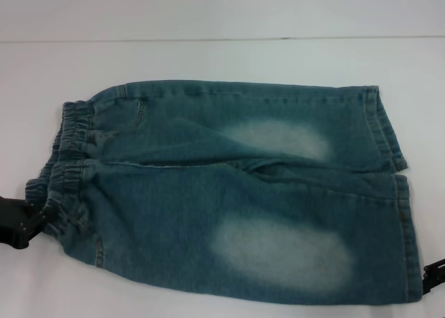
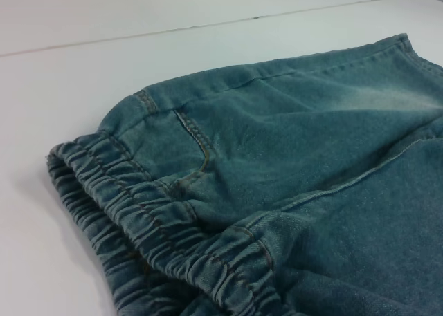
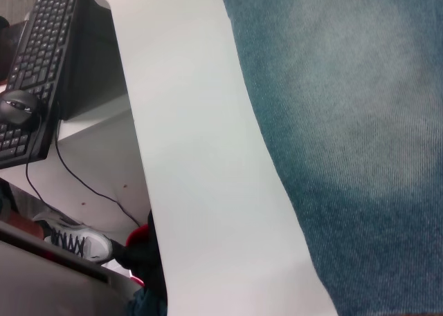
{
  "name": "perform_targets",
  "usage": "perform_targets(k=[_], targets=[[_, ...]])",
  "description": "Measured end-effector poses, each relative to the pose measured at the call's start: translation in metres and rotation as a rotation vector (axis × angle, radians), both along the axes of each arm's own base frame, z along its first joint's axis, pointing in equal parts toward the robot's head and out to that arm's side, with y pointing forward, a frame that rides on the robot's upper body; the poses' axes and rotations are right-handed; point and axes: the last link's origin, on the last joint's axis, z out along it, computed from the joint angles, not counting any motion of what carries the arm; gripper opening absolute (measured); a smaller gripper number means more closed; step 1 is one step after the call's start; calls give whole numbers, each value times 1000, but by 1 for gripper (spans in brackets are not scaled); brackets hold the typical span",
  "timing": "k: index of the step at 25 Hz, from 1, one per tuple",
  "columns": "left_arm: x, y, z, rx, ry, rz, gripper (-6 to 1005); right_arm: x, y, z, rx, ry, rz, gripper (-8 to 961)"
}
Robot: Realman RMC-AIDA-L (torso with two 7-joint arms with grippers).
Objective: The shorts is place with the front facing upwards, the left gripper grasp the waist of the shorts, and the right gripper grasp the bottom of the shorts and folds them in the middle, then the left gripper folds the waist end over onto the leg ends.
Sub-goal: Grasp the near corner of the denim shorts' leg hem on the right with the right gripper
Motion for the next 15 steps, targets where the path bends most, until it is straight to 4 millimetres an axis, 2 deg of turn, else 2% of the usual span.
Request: perform_targets(k=[15], targets=[[-3, 0, -2, 6, 4, 13, 53, -5, 7, 0, 73, 58, 45, 731]])
